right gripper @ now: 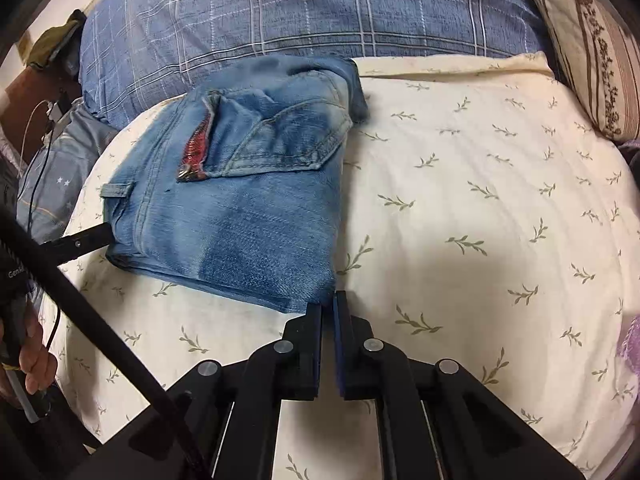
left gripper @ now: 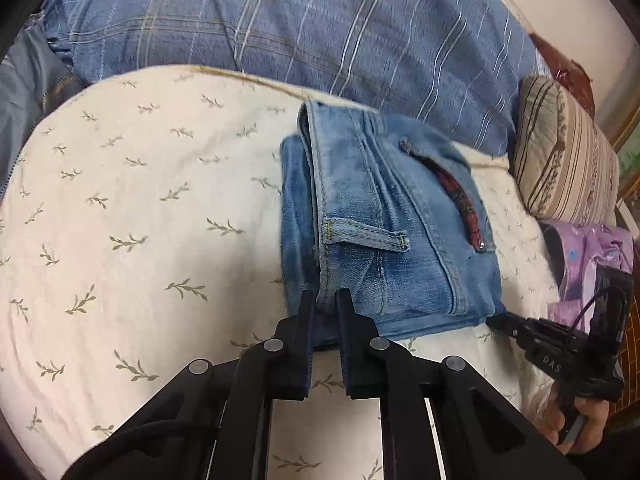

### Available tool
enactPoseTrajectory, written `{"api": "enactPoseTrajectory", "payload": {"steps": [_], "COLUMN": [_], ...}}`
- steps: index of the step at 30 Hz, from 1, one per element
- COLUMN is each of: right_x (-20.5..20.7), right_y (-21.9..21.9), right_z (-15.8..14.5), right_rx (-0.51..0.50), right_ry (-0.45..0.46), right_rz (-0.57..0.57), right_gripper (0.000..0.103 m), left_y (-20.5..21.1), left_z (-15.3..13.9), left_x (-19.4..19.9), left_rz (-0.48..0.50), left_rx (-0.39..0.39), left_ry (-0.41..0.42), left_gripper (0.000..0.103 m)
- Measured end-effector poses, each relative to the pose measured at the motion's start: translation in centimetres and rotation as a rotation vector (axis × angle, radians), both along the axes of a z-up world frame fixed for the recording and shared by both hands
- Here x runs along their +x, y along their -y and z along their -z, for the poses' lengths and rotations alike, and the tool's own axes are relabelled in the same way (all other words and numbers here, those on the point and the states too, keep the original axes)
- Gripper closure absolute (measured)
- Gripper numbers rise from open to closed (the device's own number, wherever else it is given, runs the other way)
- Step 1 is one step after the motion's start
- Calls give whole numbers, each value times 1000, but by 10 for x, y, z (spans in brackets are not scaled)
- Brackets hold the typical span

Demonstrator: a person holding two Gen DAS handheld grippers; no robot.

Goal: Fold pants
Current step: 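Open both tools and pull them back from the folded jeans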

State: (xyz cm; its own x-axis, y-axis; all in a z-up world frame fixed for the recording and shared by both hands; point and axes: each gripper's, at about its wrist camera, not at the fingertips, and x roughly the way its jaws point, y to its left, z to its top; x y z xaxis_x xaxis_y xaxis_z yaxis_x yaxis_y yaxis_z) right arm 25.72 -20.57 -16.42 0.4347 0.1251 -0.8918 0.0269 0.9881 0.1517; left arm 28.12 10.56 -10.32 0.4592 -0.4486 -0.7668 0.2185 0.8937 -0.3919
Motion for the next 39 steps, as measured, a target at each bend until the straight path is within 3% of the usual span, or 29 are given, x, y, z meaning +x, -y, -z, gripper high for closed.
{"api": "enactPoseTrajectory", "payload": {"steps": [2, 3, 5, 7, 12, 16, 21, 22, 24, 26, 28, 32, 35, 39], "right_x": [-5, -7, -14, -21, -17, -11, -5, -4, -1, -3, -6, -7, -5, -4], "right_y": [-3, -4, -5, -5, -10, -7, -7, -8, -10, -11, -13, -9, -4, -10], "right_z": [-6, -8, -14, -20, -12, -7, -6, -5, -1, 0, -7, -7, 1, 1], "right_rx": [13, 16, 0, 3, -65, -23, -30, -38, -62, -37, -55, -65, -34, -71], "right_ry": [18, 20, 45, 71, 53, 46, 61, 59, 49, 46, 60, 53, 28, 29], "right_rz": [-19, -27, -21, -9, 4, 33, 51, 55, 57, 42, 48, 51, 70, 48], "right_gripper": [85, 80, 56, 48, 48, 48, 52, 56, 67, 89, 98, 101, 101, 100], "left_y": [-3, -5, -9, -11, 8, 10, 5, 6, 8, 6, 7, 6, 8, 7], "left_z": [-5, -5, -9, -11, 2, 12, 15, 16, 22, 18, 10, 24, 22, 23], "left_x": [-6, -10, -27, -41, -45, -30, -26, -27, -25, -27, -29, -28, -28, -30], "left_rz": [-17, -21, -31, -34, 3, -32, -81, -85, -77, -80, -75, -80, -84, -89], "left_rx": [-3, 10, 41, 29, 137, 51, -11, 13, 59, 48, 67, 89, 100, 102], "left_ry": [9, 15, 33, 49, 15, -16, 19, 17, 15, 22, 49, -11, 4, 4], "left_gripper": [90, 86, 72, 66, 68, 68, 79, 82, 90, 95, 99, 99, 98, 96]}}
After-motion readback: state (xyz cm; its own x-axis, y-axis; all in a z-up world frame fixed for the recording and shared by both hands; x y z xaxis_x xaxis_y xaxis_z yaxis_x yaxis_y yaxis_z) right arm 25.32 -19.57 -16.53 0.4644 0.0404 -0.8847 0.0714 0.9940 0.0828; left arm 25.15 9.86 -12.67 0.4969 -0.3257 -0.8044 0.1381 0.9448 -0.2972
